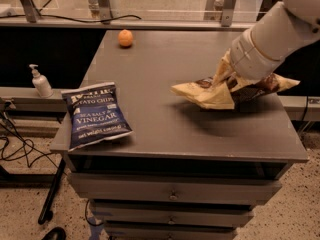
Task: Pick brown chip bag
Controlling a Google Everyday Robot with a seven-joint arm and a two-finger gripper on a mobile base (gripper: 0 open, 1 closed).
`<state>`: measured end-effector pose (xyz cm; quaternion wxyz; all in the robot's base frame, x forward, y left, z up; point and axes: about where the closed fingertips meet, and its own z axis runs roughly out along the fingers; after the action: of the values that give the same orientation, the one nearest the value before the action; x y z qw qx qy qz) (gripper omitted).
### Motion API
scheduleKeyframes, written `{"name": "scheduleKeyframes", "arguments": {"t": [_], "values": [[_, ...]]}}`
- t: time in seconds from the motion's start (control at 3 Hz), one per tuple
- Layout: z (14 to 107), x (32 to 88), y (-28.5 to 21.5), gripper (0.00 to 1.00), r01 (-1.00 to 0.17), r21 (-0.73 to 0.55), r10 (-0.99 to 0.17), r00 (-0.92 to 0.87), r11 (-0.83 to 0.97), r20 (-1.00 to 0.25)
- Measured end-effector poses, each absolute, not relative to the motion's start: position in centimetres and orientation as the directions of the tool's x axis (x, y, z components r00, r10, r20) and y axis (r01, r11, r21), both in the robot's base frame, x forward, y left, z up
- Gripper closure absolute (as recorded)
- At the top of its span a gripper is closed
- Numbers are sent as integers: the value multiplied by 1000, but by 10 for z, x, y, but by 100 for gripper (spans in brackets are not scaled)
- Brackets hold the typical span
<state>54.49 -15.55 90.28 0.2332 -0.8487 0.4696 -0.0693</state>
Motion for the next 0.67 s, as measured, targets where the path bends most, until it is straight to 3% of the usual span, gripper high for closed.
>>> {"name": "scheduleKeyframes", "arguments": {"t": [0.67], "values": [[972, 570, -107, 100, -754, -566, -796, 547, -334, -259]]}}
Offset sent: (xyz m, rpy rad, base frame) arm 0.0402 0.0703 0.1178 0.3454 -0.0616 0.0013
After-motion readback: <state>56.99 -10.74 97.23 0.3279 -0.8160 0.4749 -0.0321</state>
